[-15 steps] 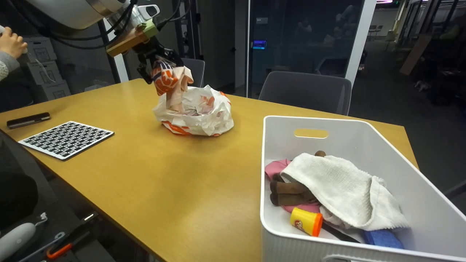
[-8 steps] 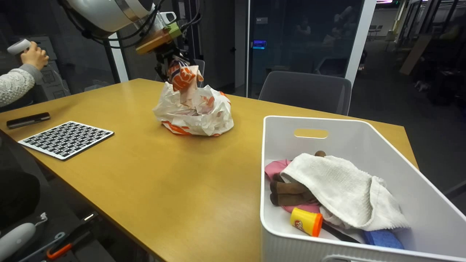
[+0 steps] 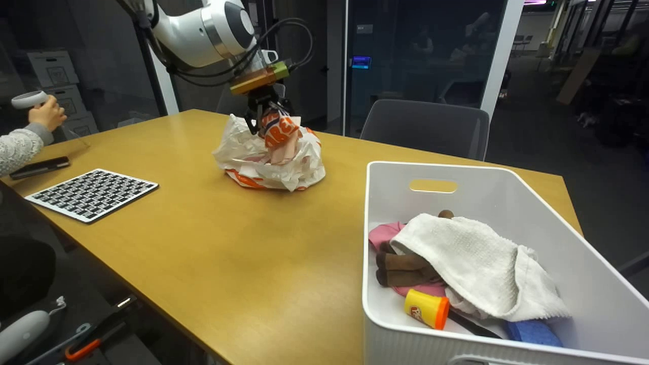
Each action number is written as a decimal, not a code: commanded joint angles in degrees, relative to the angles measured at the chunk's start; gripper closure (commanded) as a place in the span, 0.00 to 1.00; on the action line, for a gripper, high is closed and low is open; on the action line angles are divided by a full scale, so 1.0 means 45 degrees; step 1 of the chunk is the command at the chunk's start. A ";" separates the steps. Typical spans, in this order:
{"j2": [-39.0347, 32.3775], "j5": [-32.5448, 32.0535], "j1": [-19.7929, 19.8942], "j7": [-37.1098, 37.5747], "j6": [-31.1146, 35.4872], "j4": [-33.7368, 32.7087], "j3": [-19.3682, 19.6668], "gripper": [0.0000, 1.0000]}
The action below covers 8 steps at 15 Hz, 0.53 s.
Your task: Remove the peach shirt out of the basket and put it in the plastic bag
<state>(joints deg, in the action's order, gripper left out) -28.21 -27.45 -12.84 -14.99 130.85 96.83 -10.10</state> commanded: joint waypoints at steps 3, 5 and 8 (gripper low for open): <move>-0.2031 0.1036 -0.0074 -0.1496 -0.1458 -0.2030 0.0114 0.98; -0.2504 0.1271 -0.0224 -0.1863 -0.1783 -0.2398 -0.0085 0.98; -0.3075 0.1414 -0.0583 -0.2171 -0.2110 -0.2975 -0.0352 0.98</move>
<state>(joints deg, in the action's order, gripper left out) -39.12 -22.87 -13.75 -22.01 124.82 88.77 -10.75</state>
